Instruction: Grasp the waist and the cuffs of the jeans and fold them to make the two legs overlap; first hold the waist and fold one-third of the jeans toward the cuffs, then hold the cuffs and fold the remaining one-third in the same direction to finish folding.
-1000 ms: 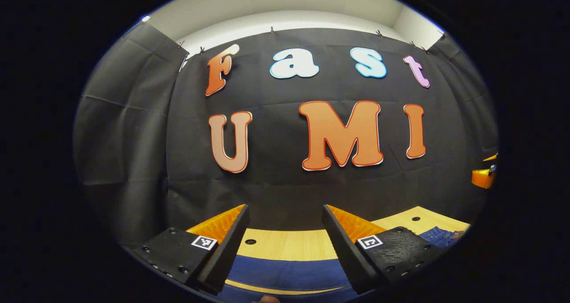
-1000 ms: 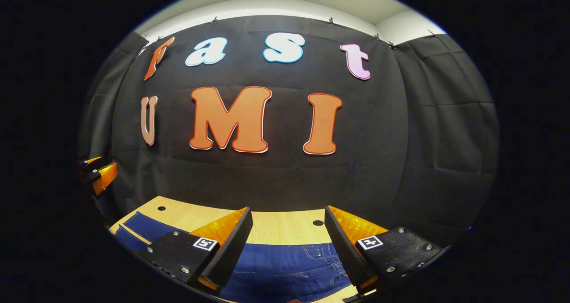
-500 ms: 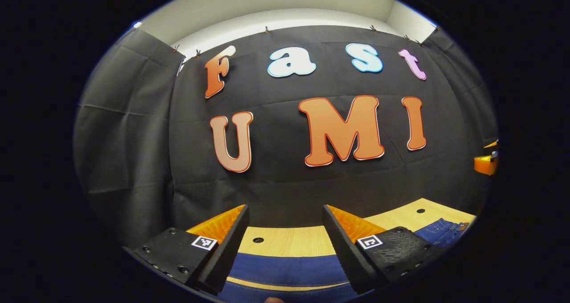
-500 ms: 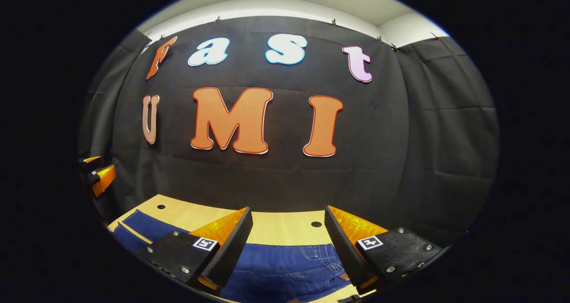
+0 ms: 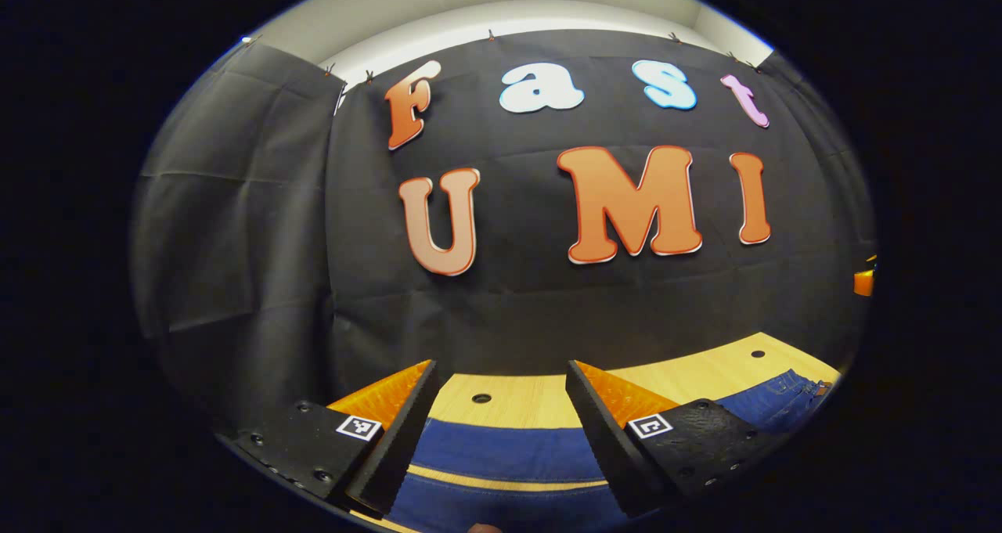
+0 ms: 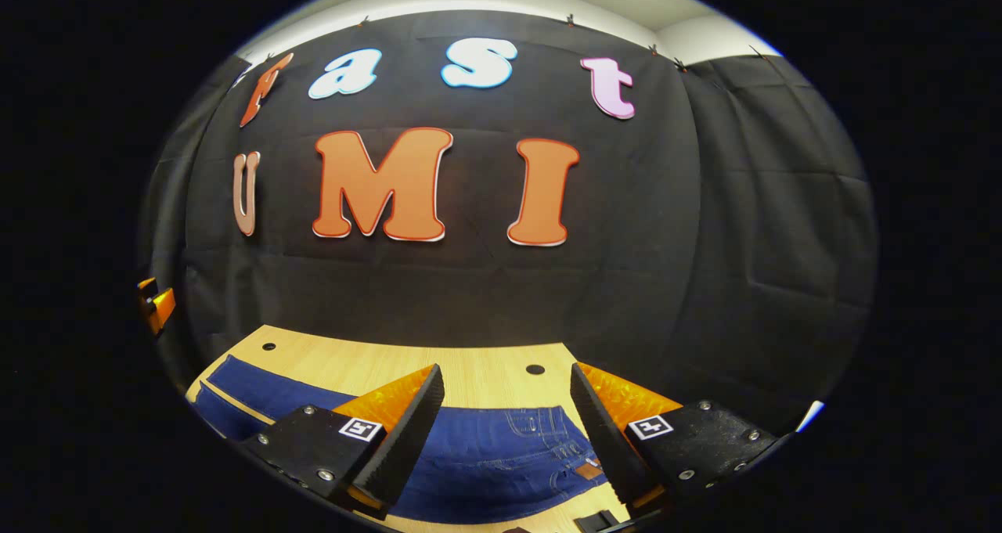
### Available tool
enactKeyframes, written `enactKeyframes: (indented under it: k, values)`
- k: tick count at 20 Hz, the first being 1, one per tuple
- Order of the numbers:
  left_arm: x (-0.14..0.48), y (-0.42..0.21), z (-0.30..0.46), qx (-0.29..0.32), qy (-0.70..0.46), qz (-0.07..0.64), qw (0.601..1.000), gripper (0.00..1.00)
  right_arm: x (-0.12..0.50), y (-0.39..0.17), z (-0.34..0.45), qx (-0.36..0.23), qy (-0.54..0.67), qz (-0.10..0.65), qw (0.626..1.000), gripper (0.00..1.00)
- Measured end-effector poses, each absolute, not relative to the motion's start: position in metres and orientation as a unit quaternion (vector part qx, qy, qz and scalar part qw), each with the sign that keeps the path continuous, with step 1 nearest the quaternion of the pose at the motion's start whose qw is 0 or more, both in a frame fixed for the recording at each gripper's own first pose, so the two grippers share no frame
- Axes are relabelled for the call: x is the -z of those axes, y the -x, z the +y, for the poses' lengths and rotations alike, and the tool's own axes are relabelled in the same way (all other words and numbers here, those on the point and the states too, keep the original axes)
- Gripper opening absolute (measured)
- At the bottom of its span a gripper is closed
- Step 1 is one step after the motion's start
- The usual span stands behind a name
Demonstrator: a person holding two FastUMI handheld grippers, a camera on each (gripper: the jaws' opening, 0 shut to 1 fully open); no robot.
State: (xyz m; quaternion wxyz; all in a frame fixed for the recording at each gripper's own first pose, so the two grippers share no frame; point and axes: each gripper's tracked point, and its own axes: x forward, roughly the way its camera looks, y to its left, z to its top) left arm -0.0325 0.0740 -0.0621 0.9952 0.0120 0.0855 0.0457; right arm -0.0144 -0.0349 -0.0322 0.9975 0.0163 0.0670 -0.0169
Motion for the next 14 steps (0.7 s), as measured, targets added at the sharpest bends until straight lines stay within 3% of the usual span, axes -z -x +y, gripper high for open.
enactKeyframes:
  k: [14]
  values:
    - [0.203,0.062,0.168,-0.092,0.077,0.292,0.949,0.99,0.145,0.018,-0.057,0.04,-0.168,0.246,0.954,0.98]
